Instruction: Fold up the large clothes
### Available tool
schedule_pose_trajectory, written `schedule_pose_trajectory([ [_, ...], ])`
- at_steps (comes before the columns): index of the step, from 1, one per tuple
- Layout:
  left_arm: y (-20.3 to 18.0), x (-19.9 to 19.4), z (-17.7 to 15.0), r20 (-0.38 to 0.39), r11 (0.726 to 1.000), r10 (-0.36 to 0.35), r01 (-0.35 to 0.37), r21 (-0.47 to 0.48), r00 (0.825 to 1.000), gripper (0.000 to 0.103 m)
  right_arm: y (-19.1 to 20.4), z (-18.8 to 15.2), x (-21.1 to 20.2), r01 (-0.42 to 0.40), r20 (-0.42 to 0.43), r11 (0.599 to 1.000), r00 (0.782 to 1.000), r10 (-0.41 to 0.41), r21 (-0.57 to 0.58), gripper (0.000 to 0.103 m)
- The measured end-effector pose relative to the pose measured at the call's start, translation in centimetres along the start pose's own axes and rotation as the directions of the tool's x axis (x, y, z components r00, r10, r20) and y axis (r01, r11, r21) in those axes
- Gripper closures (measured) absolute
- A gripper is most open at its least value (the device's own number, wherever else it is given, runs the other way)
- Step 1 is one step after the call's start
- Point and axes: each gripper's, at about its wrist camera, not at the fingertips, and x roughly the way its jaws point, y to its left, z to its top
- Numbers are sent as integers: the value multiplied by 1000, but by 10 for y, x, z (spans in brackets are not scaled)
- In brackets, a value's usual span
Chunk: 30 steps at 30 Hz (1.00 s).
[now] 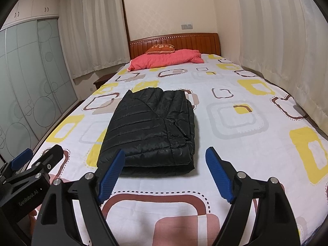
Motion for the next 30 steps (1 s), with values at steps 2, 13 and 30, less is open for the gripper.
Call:
schedule_pose_trajectory([
  [2, 0, 0, 0, 0, 1000, 0, 0, 0, 1000, 2, 0, 0, 0, 0, 2, 1000, 1000, 0, -1, 23],
  [13, 0, 0, 0, 0, 1000, 2, -2, -3, 1000, 2, 3, -1, -1, 2, 6, 1000, 1000, -2, -7, 23],
  [30, 4, 1, -1, -8, 1000, -2, 2, -13, 1000, 2, 6, -2, -1, 2, 5, 1000, 1000, -2, -7, 23],
])
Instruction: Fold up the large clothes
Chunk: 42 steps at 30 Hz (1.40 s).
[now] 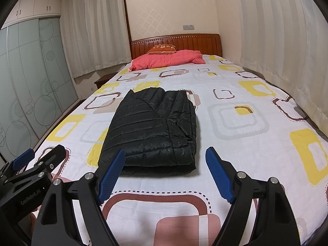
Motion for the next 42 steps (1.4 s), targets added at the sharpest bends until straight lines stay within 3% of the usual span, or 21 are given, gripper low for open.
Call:
schedule_pose_trajectory([
  [12, 1, 4, 2, -9, 999, 32, -32, 22, 999, 2, 0, 0, 0, 1, -2, 1000, 1000, -1, 0, 23],
  [25, 1, 1, 7, 2, 1000, -9, 9, 14, 1000, 2, 1, -1, 0, 2, 1, 1000, 1000, -2, 0, 23],
  [42, 1, 7, 9, 18, 1000, -5, 5, 11, 1000, 2, -5, -2, 4, -5, -13, 1000, 1000, 5, -4, 23],
])
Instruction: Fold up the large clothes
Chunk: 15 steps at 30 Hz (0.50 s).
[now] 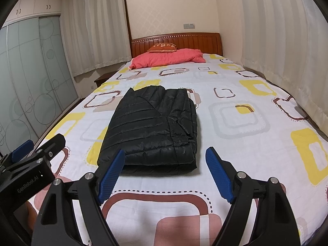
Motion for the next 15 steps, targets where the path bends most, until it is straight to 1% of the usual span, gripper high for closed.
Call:
schedule_pose_trajectory([
  [3, 0, 5, 0, -2, 1000, -9, 9, -1, 1000, 2, -5, -1, 4, 1, -6, 1000, 1000, -1, 4, 23],
  [5, 1, 14, -1, -12, 1000, -2, 2, 6, 1000, 2, -10, -1, 8, 6, -14, 1000, 1000, -5, 11, 23],
  [8, 4, 35, -5, -56, 1000, 25, -24, 8, 998, 2, -23, -4, 22, 16, -36, 999, 999, -15, 31, 23],
  [9, 8, 48, -8, -86, 999, 35, -35, 5, 996, 2, -28, -5, 28, 22, -45, 999, 999, -21, 40, 23],
  [11, 18, 69, -14, -131, 999, 50, -51, -6, 990, 2, -46, -9, 44, 36, -69, 998, 997, -32, 61, 23],
  [12, 25, 82, -17, -156, 998, 59, -62, -11, 986, 2, -56, -10, 52, 47, -83, 996, 996, -41, 71, 21],
  [13, 36, 103, -21, -190, 996, 86, -91, -14, 978, 2, -71, -13, 62, 67, -93, 994, 994, -59, 86, 18],
  [14, 44, 113, -24, -206, 993, 109, -114, -15, 972, 2, -86, -15, 71, 90, -98, 991, 992, -80, 99, 18],
  [15, 58, 133, -28, -230, 987, 151, -159, -16, 961, 2, -98, -17, 78, 110, -104, 989, 990, -99, 103, 18],
])
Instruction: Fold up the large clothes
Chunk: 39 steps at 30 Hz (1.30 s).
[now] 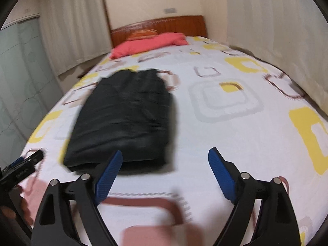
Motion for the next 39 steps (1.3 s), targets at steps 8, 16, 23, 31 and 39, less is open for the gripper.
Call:
schedule_pose_trajectory([
  [8, 100, 107, 24, -116, 965, 210, -224, -132, 971, 2, -141, 16, 81, 239, -70, 964, 970, -232, 119, 18],
  [16, 147, 147, 23, -143, 944, 207, -236, -231, 968, 2, -212, 12, 121, 360, -124, 910, 932, -341, 207, 14],
  [23, 147, 148, 21, -136, 944, 211, -238, -229, 968, 2, -206, 14, 129, 393, -150, 908, 916, -373, 145, 5],
  [31, 145, 149, 22, -137, 944, 214, -241, -225, 967, 2, -204, 15, 131, 391, -147, 909, 917, -370, 147, 4],
  [39, 144, 149, 22, -138, 944, 217, -244, -223, 966, 2, -204, 16, 131, 389, -146, 909, 918, -369, 148, 4],
])
